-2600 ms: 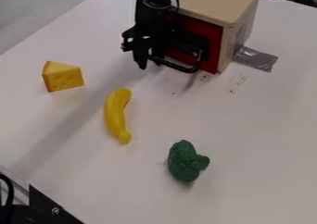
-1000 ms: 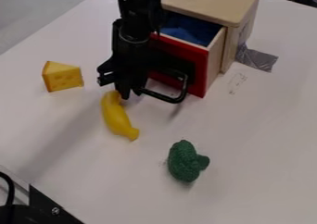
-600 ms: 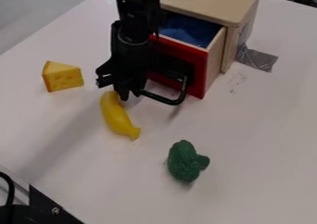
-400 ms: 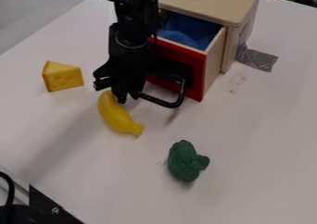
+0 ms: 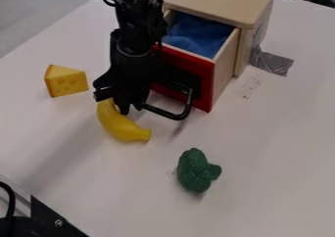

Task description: Opened the drawer

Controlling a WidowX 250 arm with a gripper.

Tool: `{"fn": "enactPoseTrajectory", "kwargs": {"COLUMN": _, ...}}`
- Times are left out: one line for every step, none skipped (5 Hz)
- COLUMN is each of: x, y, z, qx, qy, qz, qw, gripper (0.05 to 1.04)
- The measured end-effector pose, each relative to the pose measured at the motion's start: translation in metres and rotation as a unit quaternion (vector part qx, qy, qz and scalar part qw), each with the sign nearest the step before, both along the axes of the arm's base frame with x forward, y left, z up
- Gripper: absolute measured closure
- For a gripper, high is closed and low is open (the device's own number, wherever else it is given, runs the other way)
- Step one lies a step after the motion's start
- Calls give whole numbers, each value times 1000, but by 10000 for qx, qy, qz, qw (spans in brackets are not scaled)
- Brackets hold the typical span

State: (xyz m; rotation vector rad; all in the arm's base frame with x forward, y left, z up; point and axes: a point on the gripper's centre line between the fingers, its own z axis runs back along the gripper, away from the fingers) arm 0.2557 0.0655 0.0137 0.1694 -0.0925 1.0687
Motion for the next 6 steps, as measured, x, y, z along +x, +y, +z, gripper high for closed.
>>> {"fn": "enactPoseTrajectory", "kwargs": {"x": -1, "y": 0, "z": 0, "qx": 6, "qy": -21, "qz": -26, "qw": 10000, "gripper": 835}}
{"fn": "enactPoseTrajectory", "kwargs": {"x": -2, "y": 0, "z": 0, "qx": 21, "qy": -1, "qz": -56, "qw": 10000, "gripper": 775}}
{"fn": "enactPoseTrajectory", "kwargs": {"x": -1, "y": -15, "z": 0, "qx": -18, "qy": 143, "qz": -509, "qw": 9986, "gripper": 460}}
{"fn": "enactPoseTrajectory", "kwargs": {"x": 0, "y": -17, "z": 0, "qx": -44, "qy": 144, "qz": -557, "qw": 9983, "gripper": 166}}
{"fn": "enactPoseTrajectory", "kwargs": {"x": 1, "y": -17, "z": 1, "qx": -79, "qy": 175, "qz": -577, "qw": 9982, "gripper": 79}}
{"fn": "enactPoseTrajectory", "kwargs": {"x": 7, "y": -18, "z": 14, "qx": -113, "qy": 99, "qz": -629, "qw": 9979, "gripper": 84}}
